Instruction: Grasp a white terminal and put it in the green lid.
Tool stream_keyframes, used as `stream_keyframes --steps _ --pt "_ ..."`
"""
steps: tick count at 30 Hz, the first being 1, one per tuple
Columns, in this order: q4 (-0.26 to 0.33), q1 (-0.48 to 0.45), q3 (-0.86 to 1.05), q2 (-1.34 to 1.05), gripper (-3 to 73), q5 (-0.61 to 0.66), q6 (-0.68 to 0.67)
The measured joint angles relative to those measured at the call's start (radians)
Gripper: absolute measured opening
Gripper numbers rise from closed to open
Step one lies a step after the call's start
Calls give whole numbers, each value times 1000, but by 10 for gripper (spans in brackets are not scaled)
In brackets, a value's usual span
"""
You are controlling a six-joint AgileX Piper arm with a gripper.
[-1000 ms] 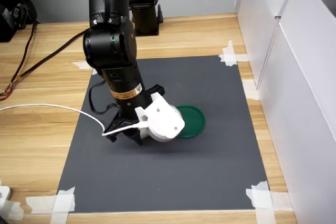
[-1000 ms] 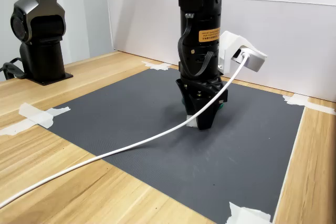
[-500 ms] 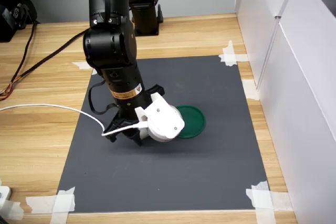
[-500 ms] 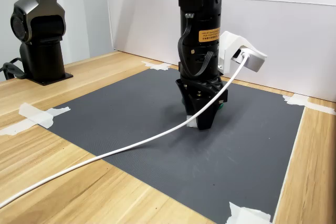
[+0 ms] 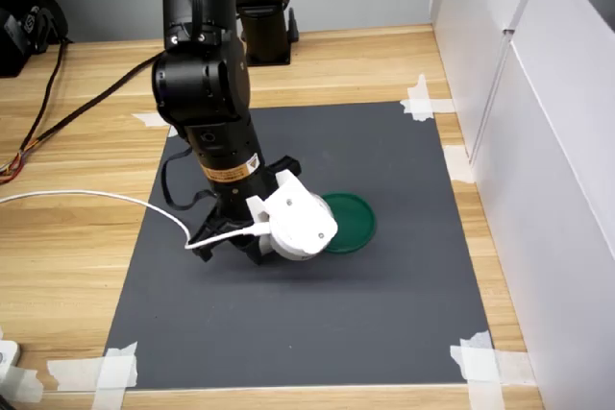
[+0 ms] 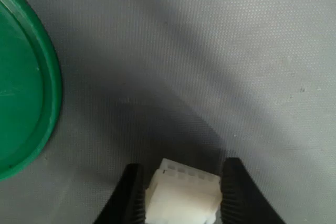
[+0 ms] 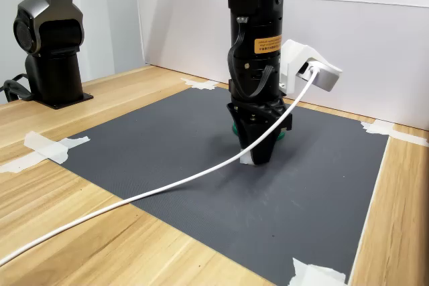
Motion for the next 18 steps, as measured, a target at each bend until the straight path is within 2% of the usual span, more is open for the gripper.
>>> stream_keyframes --steps 18 --pt "-7 0 -65 -49 335 68 0"
